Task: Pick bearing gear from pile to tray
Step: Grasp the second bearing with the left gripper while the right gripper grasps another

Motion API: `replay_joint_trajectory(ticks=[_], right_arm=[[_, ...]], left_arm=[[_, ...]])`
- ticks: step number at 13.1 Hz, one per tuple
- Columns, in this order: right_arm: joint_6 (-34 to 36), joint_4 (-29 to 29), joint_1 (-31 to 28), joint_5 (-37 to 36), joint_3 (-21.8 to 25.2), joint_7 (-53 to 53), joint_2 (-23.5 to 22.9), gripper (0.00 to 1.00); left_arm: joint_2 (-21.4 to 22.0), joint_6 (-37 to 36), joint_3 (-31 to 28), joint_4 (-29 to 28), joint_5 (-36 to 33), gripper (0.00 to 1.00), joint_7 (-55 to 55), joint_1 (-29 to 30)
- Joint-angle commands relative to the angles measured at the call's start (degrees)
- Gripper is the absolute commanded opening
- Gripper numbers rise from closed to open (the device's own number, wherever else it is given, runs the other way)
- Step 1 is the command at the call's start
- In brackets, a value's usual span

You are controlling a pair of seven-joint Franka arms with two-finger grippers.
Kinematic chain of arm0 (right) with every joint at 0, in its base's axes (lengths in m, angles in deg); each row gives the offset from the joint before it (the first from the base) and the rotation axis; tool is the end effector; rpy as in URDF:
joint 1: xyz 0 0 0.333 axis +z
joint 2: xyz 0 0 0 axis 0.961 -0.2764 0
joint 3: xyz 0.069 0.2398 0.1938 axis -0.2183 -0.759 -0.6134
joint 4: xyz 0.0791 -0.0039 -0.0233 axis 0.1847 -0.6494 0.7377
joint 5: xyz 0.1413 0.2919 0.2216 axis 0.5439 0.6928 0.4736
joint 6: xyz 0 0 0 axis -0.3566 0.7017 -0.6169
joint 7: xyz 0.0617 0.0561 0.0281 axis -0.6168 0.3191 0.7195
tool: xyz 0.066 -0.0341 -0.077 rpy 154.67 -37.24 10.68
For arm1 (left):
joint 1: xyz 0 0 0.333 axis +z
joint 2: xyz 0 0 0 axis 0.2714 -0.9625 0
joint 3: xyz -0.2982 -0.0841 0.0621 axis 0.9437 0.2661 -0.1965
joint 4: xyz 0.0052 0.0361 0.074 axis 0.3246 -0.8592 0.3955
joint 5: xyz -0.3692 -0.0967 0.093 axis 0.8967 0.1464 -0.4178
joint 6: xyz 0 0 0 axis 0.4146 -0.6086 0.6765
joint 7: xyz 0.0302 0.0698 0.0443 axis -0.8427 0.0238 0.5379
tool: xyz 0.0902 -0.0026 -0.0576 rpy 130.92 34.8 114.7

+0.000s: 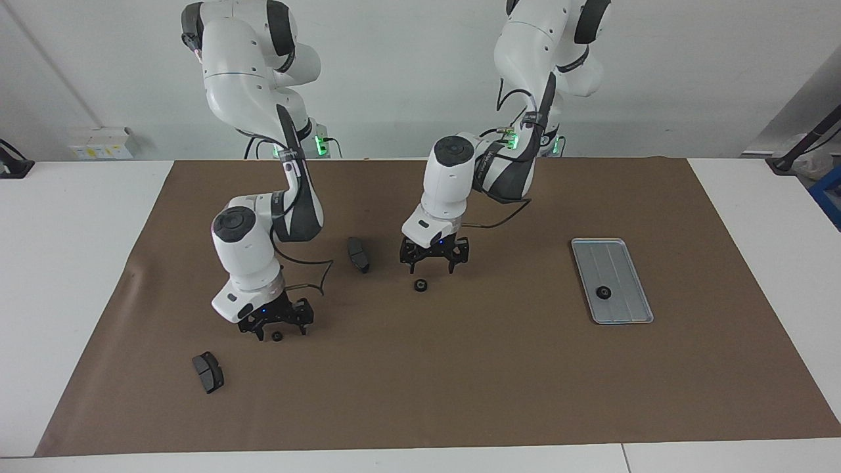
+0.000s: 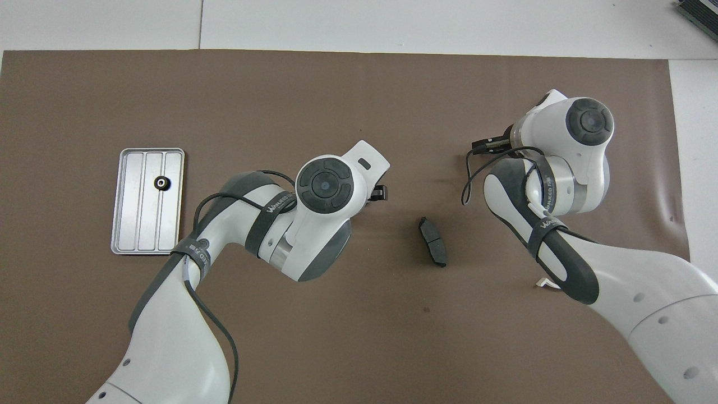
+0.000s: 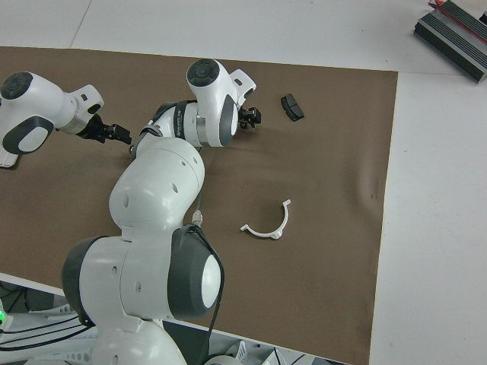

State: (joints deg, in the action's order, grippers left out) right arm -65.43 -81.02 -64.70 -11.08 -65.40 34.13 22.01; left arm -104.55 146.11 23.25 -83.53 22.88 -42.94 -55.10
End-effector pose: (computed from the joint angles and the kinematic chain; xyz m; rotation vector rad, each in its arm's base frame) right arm 0.6732 0.0698 0.2808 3.1164 0.1659 0.2868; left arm 0.5302 -0.4275 0.3434 3.0292 -0.0592 0.1991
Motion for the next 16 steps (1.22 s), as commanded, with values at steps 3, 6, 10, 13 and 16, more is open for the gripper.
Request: replay_joint_trajectory(ticks=[3,6,10,13,16], right_arm=[[-1.0,-1.6,-0.9,1.0,-0.4,1.0,1.1,0.97],[-1.0,-1.1,-1.2,1.2,-0.4,0.9,1.1,0.85],[-1.3,-0.9,-1.7,1.2,-0.4,0.6,1.1,0.62],[-1.4,-0.8,-1.6,1.2,-0.4,-0.3,1.1,0.40],[-1.4,-0.7,-1.3,1.2,-0.4,-2.0,1.1,0.08]], left_arm=[[-2.5,3.4,-1.0,1.7,-3.3,0.96,1.1,-0.9],[-2.7,4.2,-0.9,0.0,-3.8,0.92,0.8,-1.0],[-5.1,6.2,-1.0,-0.5,-3.8,0.87,1.1,-2.7],[-5.1,5.6,-0.9,-0.3,-3.8,0.79,1.1,-2.8],[-5.1,5.5,-1.0,-0.3,-3.8,0.62,0.9,-2.8]])
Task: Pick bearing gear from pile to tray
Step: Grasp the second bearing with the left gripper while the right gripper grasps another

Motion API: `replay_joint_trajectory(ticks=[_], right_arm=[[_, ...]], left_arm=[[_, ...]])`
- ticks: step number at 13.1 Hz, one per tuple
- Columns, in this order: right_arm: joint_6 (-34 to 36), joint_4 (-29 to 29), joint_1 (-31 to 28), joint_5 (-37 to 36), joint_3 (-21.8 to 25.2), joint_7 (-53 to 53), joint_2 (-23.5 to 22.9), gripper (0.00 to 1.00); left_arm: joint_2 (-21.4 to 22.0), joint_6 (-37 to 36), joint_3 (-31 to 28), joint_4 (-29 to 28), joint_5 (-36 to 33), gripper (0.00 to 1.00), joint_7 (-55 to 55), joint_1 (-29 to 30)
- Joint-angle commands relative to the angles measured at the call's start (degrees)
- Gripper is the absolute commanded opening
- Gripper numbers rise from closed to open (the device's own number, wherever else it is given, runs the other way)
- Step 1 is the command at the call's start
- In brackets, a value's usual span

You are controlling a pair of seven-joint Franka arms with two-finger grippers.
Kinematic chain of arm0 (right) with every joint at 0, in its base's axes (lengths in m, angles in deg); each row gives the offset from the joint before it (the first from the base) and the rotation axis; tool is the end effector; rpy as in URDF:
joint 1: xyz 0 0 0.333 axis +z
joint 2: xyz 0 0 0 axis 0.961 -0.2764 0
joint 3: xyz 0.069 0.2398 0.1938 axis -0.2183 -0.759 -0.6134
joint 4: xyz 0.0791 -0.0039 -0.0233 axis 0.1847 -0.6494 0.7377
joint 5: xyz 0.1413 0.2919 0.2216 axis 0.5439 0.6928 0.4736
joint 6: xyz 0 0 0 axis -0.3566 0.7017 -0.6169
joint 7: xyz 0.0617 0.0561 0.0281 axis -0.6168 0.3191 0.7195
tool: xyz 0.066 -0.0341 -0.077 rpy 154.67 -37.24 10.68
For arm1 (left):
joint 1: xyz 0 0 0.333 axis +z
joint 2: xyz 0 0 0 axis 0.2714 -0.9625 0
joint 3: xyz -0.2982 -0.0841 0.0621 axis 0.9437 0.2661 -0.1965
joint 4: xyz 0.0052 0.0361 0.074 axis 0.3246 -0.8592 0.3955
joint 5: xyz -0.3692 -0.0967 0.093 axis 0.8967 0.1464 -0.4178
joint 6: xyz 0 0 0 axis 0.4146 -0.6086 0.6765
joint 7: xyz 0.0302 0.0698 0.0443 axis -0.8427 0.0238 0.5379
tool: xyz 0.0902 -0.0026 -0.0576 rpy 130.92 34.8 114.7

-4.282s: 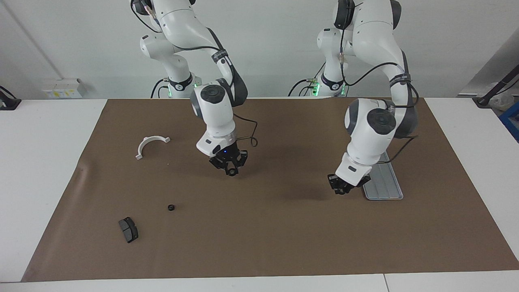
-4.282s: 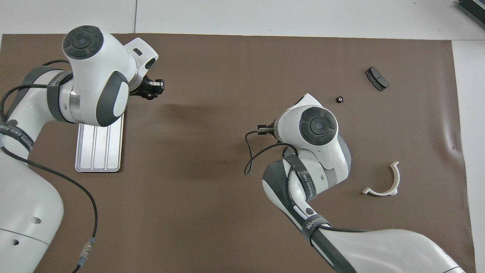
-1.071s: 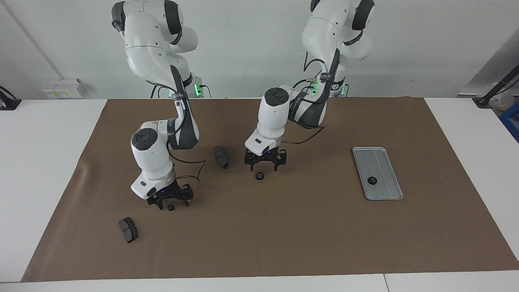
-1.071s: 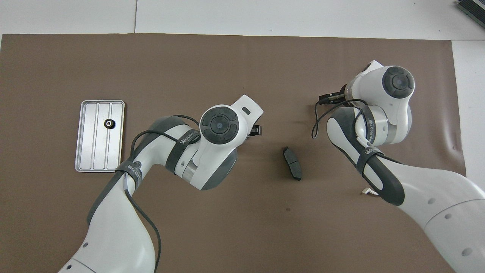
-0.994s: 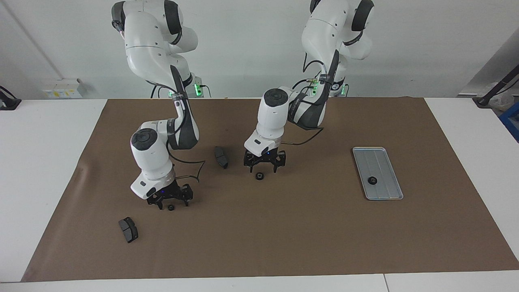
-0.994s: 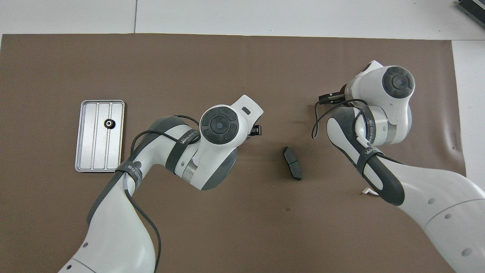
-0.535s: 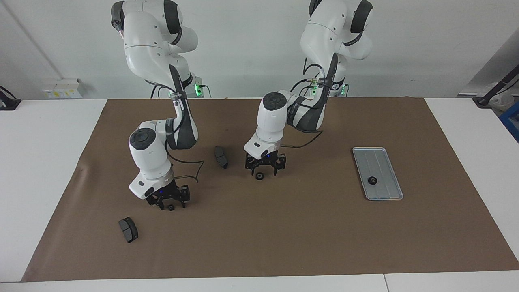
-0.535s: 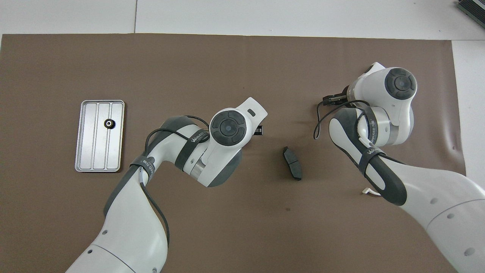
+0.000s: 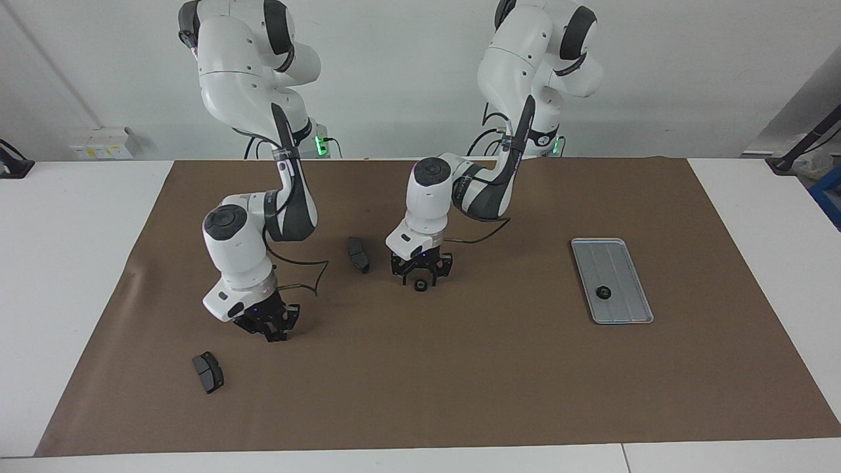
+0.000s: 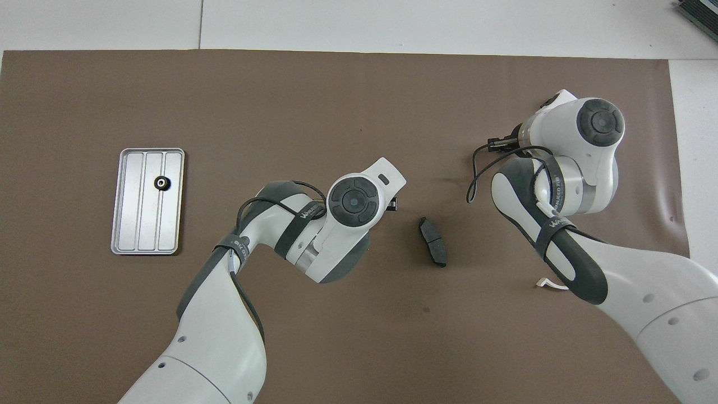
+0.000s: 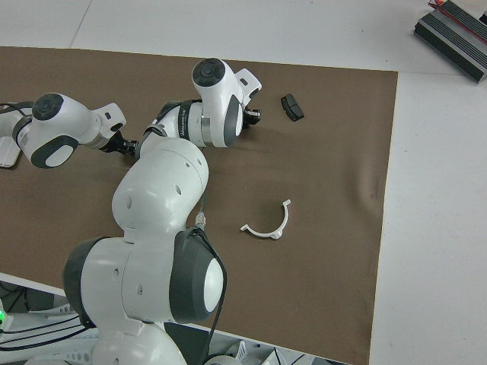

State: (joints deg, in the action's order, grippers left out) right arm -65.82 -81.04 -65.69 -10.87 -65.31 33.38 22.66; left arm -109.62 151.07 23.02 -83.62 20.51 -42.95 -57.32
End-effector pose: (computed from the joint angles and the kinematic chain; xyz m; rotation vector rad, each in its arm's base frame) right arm 0.6754 0.0573 0.2891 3.1187 0.1121 0.3147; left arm 0.5196 -0.4497 0.2912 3.0497 -0.1577 0.2252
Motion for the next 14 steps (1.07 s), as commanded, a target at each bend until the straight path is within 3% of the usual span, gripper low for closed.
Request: replay_joint_trajectory(ticks=[1,10,14], right_arm=[[-1.0,-0.7,-0.3,1.0,-0.5,-1.9,0.5,0.00],[4.0,-1.6,5.4,1.0,-0.6,-8.4,6.0,0.00],[4.3,-1.7,8.7,1.0,-0.5,-13.7,6.1,0.00]], left_arm=[[0.0,0.4,-0.7,-0.2,-1.4,0.56,0.8,-0.6],[0.0,-0.1,-0.7,0.5,-1.8,0.13,0.5,-0.2],[0.7,-9.0,-0.8,6.1,-1.9,0.10,-2.0,4.9]])
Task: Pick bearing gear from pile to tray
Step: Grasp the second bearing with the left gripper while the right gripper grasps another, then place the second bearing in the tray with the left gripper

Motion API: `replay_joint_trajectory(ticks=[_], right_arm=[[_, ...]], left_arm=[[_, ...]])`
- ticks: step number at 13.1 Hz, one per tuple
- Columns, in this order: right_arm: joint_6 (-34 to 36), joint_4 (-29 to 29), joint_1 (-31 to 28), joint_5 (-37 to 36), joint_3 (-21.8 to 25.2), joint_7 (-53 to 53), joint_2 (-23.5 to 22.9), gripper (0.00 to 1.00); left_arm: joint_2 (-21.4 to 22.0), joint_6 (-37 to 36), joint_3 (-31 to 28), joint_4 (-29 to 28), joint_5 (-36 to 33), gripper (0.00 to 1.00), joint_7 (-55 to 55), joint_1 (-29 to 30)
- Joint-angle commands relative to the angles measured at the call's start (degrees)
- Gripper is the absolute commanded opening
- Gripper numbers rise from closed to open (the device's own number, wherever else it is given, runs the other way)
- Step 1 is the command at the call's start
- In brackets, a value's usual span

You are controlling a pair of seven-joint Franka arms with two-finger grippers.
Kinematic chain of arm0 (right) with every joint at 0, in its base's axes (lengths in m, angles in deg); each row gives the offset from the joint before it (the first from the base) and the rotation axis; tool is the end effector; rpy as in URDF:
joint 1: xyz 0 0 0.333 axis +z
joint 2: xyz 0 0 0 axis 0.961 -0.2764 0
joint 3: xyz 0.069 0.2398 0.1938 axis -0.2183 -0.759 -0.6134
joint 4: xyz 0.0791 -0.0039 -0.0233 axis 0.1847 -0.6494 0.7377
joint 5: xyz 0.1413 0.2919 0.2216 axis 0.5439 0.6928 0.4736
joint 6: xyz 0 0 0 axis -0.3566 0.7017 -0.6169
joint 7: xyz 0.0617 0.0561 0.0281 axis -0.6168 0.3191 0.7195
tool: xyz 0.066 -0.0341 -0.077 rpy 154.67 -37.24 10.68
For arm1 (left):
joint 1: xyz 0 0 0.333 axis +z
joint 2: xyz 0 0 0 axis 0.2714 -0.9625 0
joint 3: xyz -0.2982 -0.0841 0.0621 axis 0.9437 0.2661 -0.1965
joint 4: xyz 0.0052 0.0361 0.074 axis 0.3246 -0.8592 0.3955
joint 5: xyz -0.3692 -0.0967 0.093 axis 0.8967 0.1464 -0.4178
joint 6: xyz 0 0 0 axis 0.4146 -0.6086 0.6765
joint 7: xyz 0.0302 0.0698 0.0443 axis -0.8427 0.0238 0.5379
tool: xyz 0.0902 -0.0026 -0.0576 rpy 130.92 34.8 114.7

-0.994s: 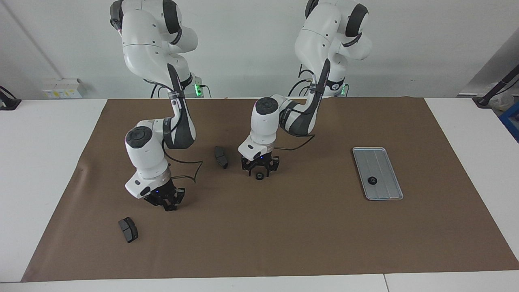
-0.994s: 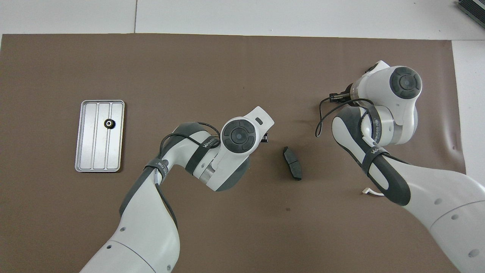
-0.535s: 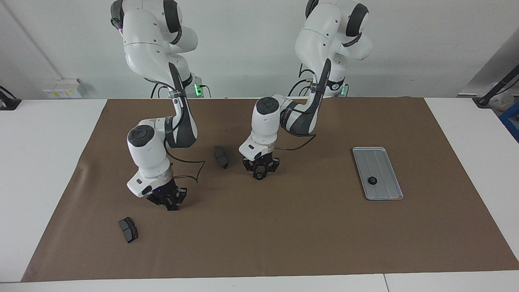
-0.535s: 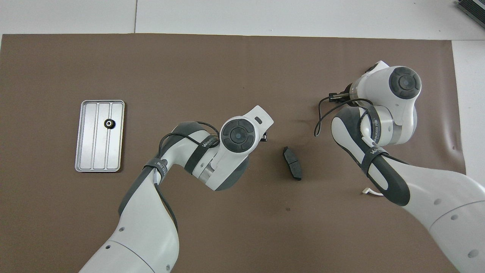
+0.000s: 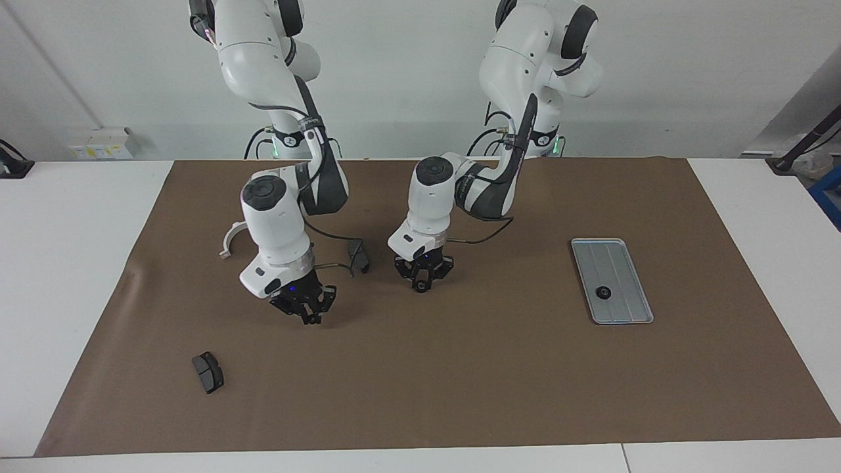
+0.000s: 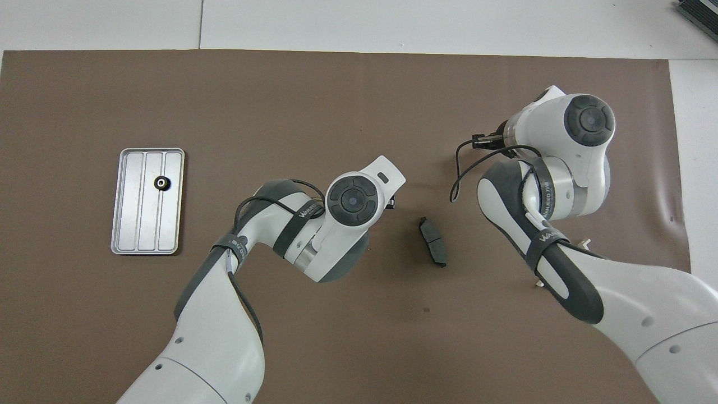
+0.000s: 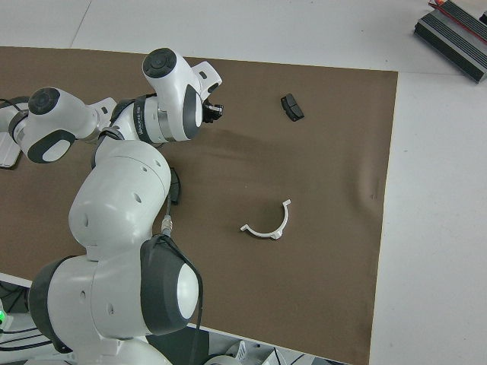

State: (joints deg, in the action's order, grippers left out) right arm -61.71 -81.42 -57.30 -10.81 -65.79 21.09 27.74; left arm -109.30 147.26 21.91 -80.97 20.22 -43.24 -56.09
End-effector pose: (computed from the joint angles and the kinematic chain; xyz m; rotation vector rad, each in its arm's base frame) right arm 0.6526 0.1589 0.3379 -3.0808 -0.0136 -0.3182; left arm 0.5415 -0.4330 0.3095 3.0757 -0.1120 0.2255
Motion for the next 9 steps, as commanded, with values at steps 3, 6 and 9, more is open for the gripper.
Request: replay_joint_trajectory(ticks=[3,6,9], right_arm=[[0.2,-1.5,2.0,0.9,-0.3,-2.9,1.3,0.00],[0.4,-1.7,6.5,0.8,-0.2,-7.3,1.2,0.00],[0.4,-1.5,11.8,-1.5,-0.1,-13.3,0.5,0.00]], left_arm=[[5.2,-10.3,0.4,3.0,-0.8,0.11,-10.3,11.7],[10.5,-13.3,0.5,-1.5,0.8,0.11,-23.7,20.7],[14.7,-13.0,0.2,-9.8,1.0,0.11,-36.0,27.3]])
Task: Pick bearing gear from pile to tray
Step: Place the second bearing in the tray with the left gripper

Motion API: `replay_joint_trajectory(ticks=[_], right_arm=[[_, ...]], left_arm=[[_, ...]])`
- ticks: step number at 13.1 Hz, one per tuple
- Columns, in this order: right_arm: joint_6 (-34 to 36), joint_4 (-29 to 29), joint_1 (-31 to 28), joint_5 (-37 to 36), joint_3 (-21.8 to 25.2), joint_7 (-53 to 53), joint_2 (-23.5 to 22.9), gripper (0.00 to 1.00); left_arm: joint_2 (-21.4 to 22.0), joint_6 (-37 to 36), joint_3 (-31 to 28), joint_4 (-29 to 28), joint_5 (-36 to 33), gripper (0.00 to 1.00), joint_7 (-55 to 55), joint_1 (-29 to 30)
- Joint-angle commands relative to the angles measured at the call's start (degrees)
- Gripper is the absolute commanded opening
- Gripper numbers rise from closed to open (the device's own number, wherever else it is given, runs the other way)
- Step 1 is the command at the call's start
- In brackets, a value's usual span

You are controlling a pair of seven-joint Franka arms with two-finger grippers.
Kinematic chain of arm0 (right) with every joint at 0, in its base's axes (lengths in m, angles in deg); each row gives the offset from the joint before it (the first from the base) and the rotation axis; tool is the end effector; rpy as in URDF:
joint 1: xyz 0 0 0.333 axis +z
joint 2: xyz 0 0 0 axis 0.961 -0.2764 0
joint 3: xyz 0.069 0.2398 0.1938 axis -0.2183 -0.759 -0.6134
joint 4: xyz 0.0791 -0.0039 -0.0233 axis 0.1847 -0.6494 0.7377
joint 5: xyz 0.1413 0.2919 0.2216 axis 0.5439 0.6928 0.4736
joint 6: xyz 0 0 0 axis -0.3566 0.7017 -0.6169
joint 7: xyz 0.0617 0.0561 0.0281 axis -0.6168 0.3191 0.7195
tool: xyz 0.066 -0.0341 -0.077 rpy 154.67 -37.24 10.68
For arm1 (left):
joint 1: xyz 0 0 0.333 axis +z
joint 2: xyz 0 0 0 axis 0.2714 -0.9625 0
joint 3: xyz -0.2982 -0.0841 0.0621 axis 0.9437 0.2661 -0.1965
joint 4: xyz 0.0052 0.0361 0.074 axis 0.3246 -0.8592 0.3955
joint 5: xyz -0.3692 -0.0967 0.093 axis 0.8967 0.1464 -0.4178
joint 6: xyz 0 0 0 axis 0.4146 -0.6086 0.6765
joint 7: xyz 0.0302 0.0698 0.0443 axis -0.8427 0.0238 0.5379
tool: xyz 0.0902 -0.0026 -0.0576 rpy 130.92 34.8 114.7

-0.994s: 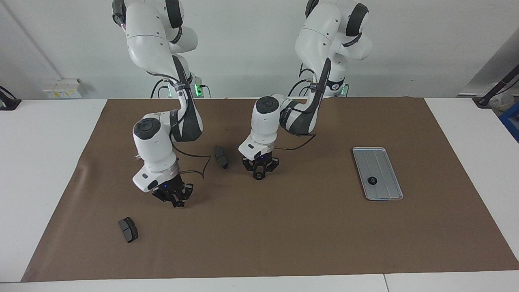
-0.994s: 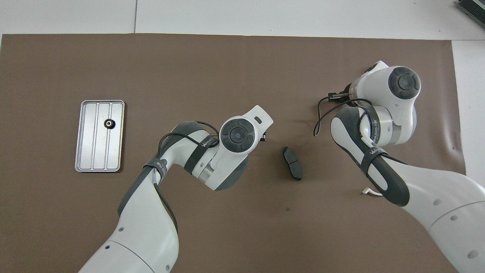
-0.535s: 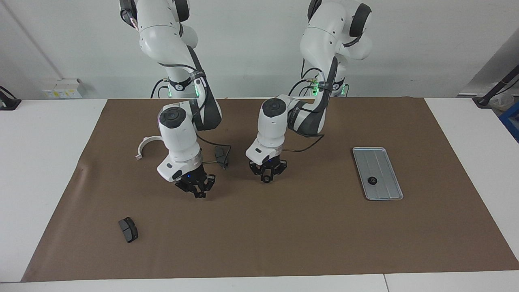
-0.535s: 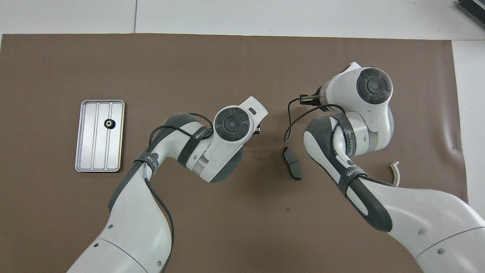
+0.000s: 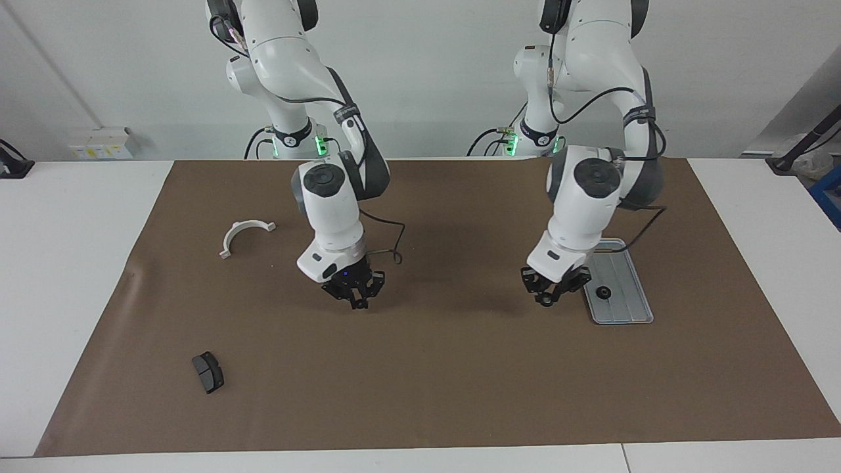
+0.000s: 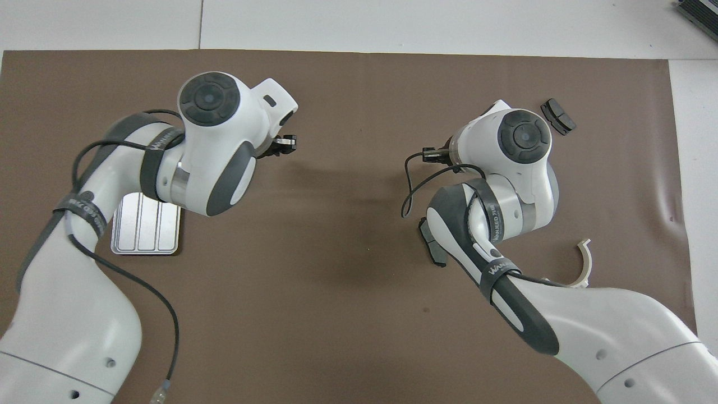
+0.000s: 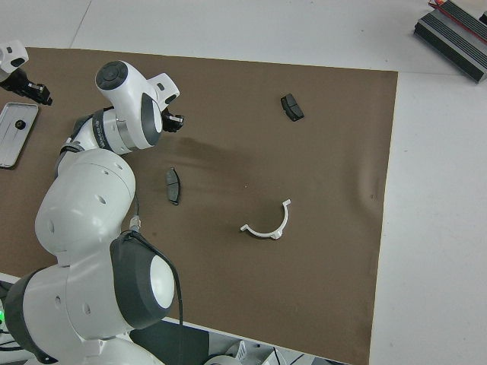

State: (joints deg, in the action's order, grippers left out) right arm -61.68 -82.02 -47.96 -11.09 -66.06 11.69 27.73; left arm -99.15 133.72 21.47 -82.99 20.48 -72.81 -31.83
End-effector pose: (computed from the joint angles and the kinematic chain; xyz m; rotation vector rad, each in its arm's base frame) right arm 0.6146 0.2641 0.3328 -3.0565 -0.0229 -0.2850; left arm 0.6400 -0.1578 0.3898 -3.1001 0.2282 -0.0969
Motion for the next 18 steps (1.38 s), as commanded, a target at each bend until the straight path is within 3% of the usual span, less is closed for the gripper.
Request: replay_joint_trajectory(ticks=[1,6,8,9,11,12,13,14,15,18], right_arm=[[0.3,-0.7,3.9,-2.4,0.1,-6.7,0.0,0.00],[-0.7,0.1,8.1,-5.2,0.1,-12.8,-2.2,0.00],[-0.8,0.1,8.8,-5.2,0.1,-13.2,-2.7,0.03],[-0.9,0.1,9.3,-5.2,0.1,-13.2,-3.2,0.11],[-1.0,0.1,9.3,-5.2,0.1,-13.2,-3.2,0.28],[-0.9,0.0,9.2,-5.2,0.1,-13.2,-3.2,0.44],[-0.9,0.1,9.1,-5.2,0.1,-13.2,-3.2,0.61],[-0.9,0.3,8.9,-5.1,0.1,-13.2,-3.2,0.88],[-0.7,1.1,8.6,-5.1,0.1,-13.2,-3.2,1.00],[-0.5,0.7,7.2,-4.9,0.6,-13.4,-1.4,1.00]], left_arm=[[5.4,0.6,0.7,-9.7,0.7,0.11,-11.3,5.7],[8.5,0.6,0.7,-16.6,0.7,0.12,-28.6,13.9],[9.5,1.0,0.7,-18.7,0.7,0.23,-31.4,15.2],[9.7,1.1,0.7,-19.5,0.7,0.29,-31.6,15.4],[9.8,1.0,0.7,-19.6,0.7,0.55,-31.7,15.3],[9.8,0.8,0.7,-19.6,0.7,0.83,-31.7,15.3],[9.8,0.8,0.7,-19.6,0.7,0.99,-31.7,15.0],[9.8,0.8,0.7,-19.3,0.7,1.00,-31.5,14.8],[9.8,0.9,0.8,-18.6,0.8,1.00,-31.0,14.4],[9.8,0.9,1.3,-16.0,0.8,1.00,-22.1,10.2]])
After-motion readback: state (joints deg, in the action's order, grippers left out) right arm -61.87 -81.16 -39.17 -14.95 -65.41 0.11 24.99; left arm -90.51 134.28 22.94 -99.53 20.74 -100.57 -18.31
